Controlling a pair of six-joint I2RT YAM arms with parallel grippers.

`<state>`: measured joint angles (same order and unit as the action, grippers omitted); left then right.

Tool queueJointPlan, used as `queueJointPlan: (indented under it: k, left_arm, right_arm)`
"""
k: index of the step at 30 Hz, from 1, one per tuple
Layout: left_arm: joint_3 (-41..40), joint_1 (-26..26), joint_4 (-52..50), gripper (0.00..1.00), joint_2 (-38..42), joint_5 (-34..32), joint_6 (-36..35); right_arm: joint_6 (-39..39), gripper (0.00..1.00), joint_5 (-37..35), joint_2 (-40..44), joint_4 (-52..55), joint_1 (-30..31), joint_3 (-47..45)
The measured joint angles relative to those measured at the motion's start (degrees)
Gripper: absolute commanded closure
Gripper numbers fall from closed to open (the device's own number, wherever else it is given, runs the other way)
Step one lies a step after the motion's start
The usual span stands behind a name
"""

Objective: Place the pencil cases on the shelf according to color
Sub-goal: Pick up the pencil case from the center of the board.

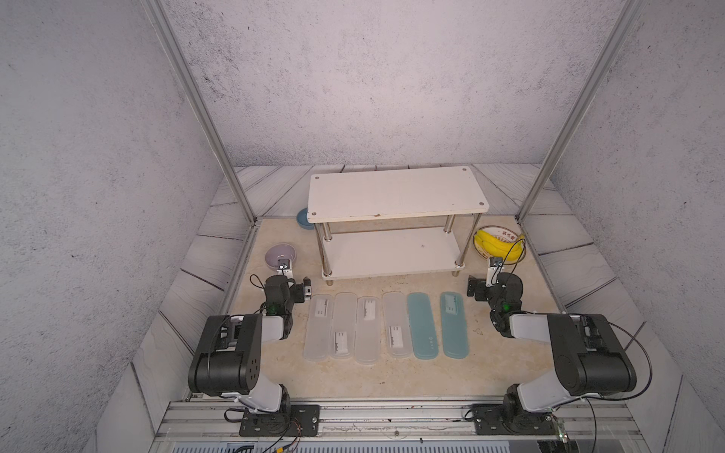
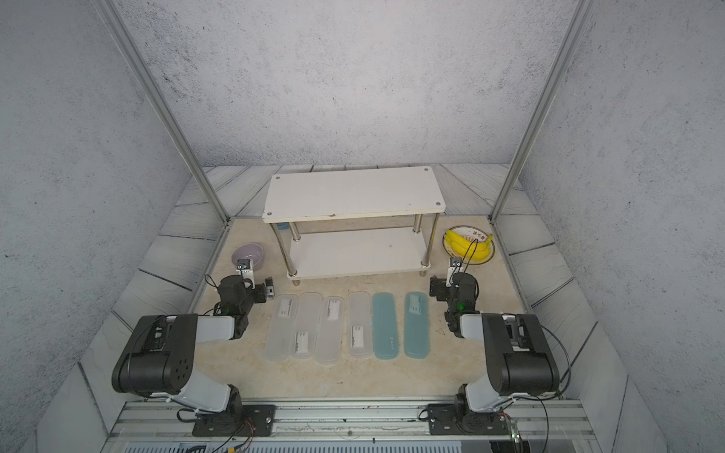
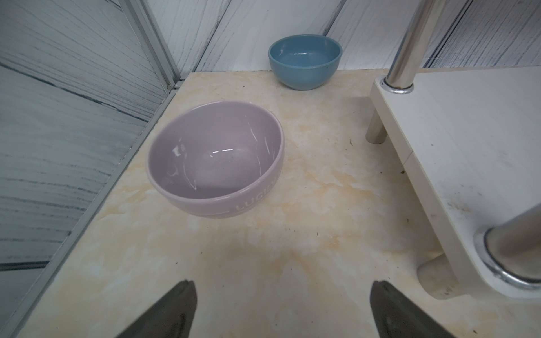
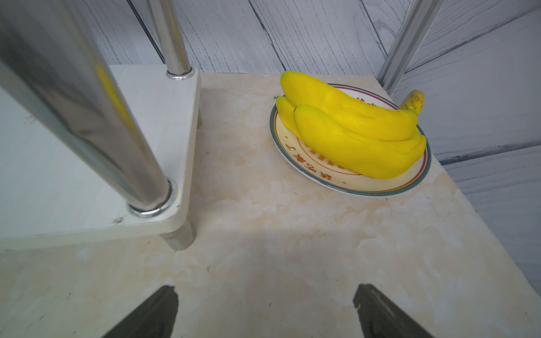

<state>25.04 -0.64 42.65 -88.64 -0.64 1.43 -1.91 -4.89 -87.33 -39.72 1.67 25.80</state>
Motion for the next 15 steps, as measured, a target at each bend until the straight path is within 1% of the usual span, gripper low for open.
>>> queueJointPlan:
  k: [4, 7, 8, 9, 11, 13, 15]
  left_arm:
    - [0.0, 0.0, 0.0, 0.01, 0.0, 0.02, 0.0]
    - [0.04, 0.0, -0.66, 0.03, 0.74, 0.37, -0.2]
    - [0.5, 0.0, -2.97, 0.04, 2.14, 0.13, -0.15]
    - [1.31, 0.02, -6.12, 0.04, 4.04, -0.42, 0.07]
    - [3.91, 0.02, -12.07, 0.0, 8.72, -3.04, 1.84]
    - [6.38, 0.0, -15.47, 0.0, 13.33, -5.81, 5.18]
    - [8.04, 0.0, -17.73, 0.01, 17.07, -7.15, 8.79]
  right_arm:
    - [0.0, 0.0, 0.0, 0.0, 0.0, 0.0, 0.0]
    - [-0.04, 0.0, -0.28, 0.02, 0.0, 0.0, 0.0]
    - [-0.04, 0.0, -0.68, 0.11, 0.11, 0.0, 0.02]
    - [-0.07, 0.0, -1.16, 0.5, 1.07, 0.0, 0.2]
    - [-0.52, 0.0, -2.23, 2.8, 6.16, 0.0, 1.77]
    - [-1.88, 0.0, -4.44, 5.53, 12.55, 0.02, 5.09]
    - [-4.46, 0.0, -8.2, 7.85, 19.41, 0.02, 10.19]
